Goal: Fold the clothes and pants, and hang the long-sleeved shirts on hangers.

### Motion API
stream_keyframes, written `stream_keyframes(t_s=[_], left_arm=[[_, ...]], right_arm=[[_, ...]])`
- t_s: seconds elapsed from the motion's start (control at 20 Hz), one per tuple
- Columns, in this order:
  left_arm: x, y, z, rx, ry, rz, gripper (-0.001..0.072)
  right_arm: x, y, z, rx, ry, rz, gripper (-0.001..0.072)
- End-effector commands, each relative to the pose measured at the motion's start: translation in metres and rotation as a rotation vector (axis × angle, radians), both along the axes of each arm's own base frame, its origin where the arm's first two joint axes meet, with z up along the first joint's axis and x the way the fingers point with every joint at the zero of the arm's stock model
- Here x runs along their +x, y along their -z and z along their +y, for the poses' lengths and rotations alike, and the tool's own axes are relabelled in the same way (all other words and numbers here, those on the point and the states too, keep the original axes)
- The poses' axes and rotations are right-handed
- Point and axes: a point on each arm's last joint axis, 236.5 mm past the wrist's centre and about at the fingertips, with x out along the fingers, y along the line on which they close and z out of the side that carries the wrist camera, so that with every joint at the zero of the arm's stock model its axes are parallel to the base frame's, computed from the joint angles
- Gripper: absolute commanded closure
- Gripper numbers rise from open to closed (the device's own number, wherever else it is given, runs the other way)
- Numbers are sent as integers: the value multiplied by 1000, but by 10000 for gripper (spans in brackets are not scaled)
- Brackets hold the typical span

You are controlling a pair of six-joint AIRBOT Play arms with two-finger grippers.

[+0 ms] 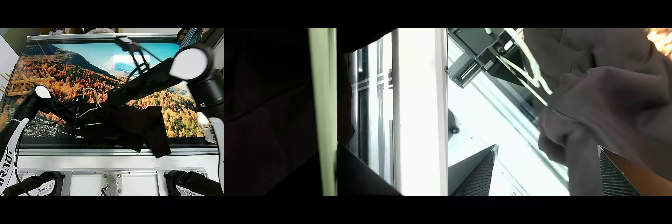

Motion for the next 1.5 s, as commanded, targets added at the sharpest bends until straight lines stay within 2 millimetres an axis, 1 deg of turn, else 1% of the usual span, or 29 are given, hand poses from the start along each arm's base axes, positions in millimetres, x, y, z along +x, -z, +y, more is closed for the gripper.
stream_keyframes(t_s=[0.0,0.1,0.25,0.35,0.4,0.55,0.6,0.7,0.8,0.85,0.9,1.0,1.15,1.2,1.25,1.35,1.45], left_arm=[[0,0,0,0,-1,1,691],[0,0,0,0,-1,2,691],[-3,-1,0,-1,7,12,691],[-6,-1,1,-1,14,23,691],[-6,-1,1,-1,15,23,691],[-6,-1,1,-2,15,23,691],[-7,-2,1,-2,17,27,691],[-10,-2,1,-2,24,37,690],[-11,-3,2,-2,28,41,690],[-11,-3,2,-2,28,42,691],[-11,-3,2,-2,28,42,691],[-12,-3,2,-2,29,43,690],[-12,-3,2,-2,29,43,690],[-12,-3,2,-2,29,44,690],[-12,-3,2,-2,29,44,691],[-12,-3,2,-2,29,44,691],[-12,-3,2,-2,29,44,691]], right_arm=[[-8,-18,-30,64,-86,0,16],[-3,-20,-58,88,-59,-12,16],[4,-5,-101,96,30,-52,16],[6,4,-123,160,86,-86,17],[5,7,-131,209,96,-101,16],[3,15,-144,354,108,-126,16],[3,21,-147,372,102,-131,16],[0,36,-145,376,86,-112,16],[-4,45,-140,368,60,-101,16],[-5,46,-139,371,57,-94,16],[-5,46,-139,372,58,-95,16],[1,38,-137,397,59,-139,16],[-4,26,-130,387,-146,-379,17],[-4,24,-128,389,-180,-428,17],[-5,26,-128,384,-207,-459,16],[-7,39,-129,373,-245,-490,17],[-9,57,-132,373,-246,-481,17]])
